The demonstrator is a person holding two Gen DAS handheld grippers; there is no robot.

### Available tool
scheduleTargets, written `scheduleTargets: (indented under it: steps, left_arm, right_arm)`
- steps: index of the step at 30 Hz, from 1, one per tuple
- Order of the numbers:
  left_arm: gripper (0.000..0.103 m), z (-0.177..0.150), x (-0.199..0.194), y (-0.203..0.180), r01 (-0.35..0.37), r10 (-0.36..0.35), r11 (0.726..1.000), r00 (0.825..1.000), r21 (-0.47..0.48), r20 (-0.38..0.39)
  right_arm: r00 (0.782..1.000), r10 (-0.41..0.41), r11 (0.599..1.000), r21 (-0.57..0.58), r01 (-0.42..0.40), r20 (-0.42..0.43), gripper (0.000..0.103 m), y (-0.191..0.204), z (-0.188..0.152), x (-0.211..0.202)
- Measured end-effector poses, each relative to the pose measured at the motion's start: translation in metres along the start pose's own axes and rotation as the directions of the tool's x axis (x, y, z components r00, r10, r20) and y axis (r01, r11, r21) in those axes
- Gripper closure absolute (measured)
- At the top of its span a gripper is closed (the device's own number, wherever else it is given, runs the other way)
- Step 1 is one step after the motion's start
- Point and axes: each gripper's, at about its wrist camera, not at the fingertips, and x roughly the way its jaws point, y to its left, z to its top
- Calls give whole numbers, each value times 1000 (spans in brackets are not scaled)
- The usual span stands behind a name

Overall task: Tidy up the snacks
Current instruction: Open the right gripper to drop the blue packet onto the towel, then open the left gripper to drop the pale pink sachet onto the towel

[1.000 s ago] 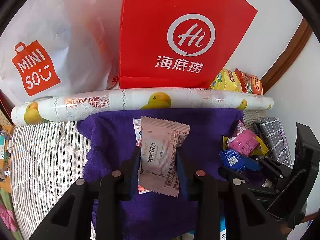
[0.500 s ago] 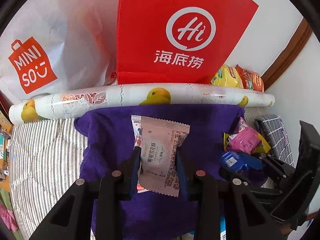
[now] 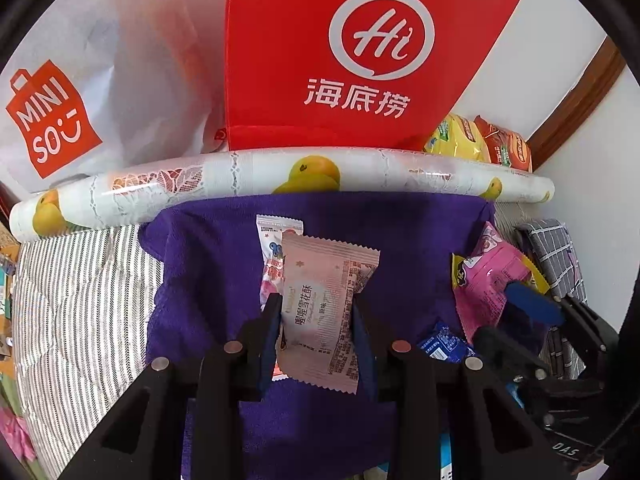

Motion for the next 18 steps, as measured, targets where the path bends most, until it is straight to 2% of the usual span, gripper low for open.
scheduleTargets:
  steps: [6,18]
  left_arm:
    - [71,-1,7,0,-7,7,1000,1000,-2,-26]
    - [69,-3,17,-1,-14,14,1000,998,-6,-64]
  right_arm:
    - [1000,3,1000,21,-3,30,39,-4,3,-8]
    - [1000,3,999,41,-4,30,39,-9,4,-9]
